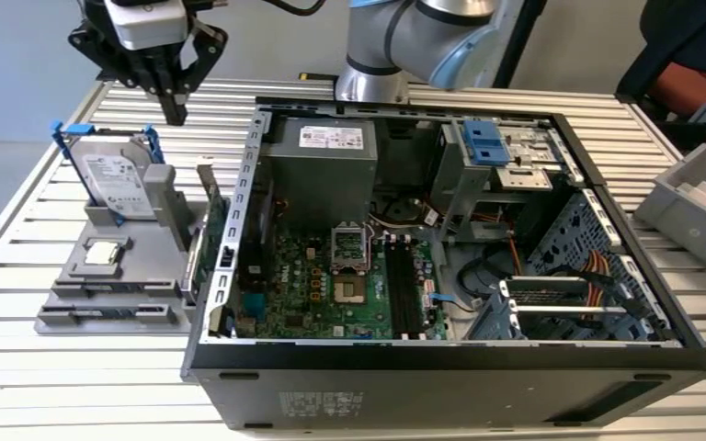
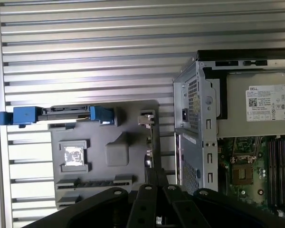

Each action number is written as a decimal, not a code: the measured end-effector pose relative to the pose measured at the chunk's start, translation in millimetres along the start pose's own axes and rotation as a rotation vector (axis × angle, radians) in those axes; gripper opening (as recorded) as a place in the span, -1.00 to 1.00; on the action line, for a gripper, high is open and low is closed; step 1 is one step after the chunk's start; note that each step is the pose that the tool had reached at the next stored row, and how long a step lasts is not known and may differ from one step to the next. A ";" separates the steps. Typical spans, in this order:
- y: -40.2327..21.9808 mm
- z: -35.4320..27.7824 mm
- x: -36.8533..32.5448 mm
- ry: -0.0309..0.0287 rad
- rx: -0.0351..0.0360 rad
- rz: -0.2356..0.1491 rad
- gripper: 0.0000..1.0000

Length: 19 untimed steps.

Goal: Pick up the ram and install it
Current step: 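Reach for the ram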

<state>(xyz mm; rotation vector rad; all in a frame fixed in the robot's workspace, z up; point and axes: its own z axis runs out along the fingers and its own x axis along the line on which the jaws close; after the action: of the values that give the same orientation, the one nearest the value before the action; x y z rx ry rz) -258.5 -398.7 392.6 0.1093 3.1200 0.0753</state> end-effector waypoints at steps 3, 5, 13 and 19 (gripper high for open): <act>-0.4 -0.1 5.5 0.0002 0.0000 0.000 -1.00; -0.6 -0.2 9.5 0.0003 0.0000 0.000 -1.00; -1.8 -0.5 25.4 0.0003 0.0000 0.000 -1.00; -2.5 -0.8 36.5 0.0004 0.0000 0.000 -1.00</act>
<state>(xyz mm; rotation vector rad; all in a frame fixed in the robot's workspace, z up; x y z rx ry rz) -295.1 -398.7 392.6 0.1094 3.1203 0.0753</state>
